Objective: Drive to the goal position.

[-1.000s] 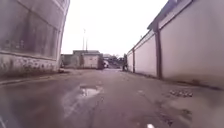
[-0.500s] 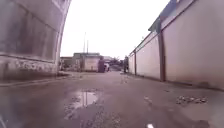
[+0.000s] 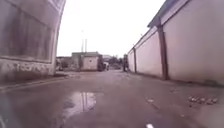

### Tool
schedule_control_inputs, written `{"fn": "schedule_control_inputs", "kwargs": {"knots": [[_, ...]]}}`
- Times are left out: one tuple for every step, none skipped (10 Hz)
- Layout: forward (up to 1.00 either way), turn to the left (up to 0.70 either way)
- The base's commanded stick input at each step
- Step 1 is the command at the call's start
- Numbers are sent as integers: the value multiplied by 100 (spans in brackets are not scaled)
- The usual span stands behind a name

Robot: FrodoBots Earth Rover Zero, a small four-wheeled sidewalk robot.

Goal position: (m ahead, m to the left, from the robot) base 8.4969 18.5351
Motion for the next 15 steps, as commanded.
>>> {"fn": "schedule_control_inputs", "kwargs": {"knots": [[70, 0], [70, 0], [70, 0], [70, 0], [70, 0], [70, 0], [70, 0], [70, 0], [70, 0], [70, 0], [70, 0], [70, 0], [70, 0], [70, 0], [70, 0]]}}
